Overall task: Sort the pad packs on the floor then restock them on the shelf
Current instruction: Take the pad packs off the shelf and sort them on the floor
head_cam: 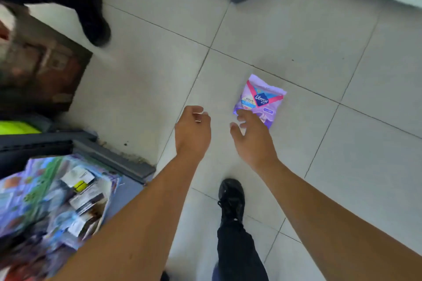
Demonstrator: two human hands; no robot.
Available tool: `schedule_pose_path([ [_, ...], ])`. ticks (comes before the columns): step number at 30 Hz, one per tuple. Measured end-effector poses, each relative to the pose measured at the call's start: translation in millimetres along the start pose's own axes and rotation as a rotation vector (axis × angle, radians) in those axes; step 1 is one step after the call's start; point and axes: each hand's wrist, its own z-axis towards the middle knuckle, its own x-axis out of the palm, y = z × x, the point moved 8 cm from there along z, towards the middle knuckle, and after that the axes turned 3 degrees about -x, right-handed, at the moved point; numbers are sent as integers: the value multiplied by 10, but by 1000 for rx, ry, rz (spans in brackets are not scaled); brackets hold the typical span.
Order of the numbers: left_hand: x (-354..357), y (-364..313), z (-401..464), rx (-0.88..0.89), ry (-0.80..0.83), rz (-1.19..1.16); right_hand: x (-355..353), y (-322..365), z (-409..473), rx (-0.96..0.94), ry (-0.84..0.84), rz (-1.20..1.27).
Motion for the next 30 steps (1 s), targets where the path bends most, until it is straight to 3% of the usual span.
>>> schedule_pose_path([
  [5, -1622, -233, -837, 42, -187, -79, 157, 1579, -827, -246, 126, -58],
  [12, -3513, 486, -1855, 44, -399, -243, 999, 2960, -2211, -492, 276, -92],
  [17, -4286, 1046, -2378, 51, -491, -329, 1603, 3542, -2936, -639, 337, -92],
  [25, -5121, 2049, -2753, -1, -842, -411, 2269, 4104, -3297, -845, 367, -103],
  [30, -5141, 2395, -2627, -143, -803, -439, 2582, 4213, -3262, -795, 442, -71],
])
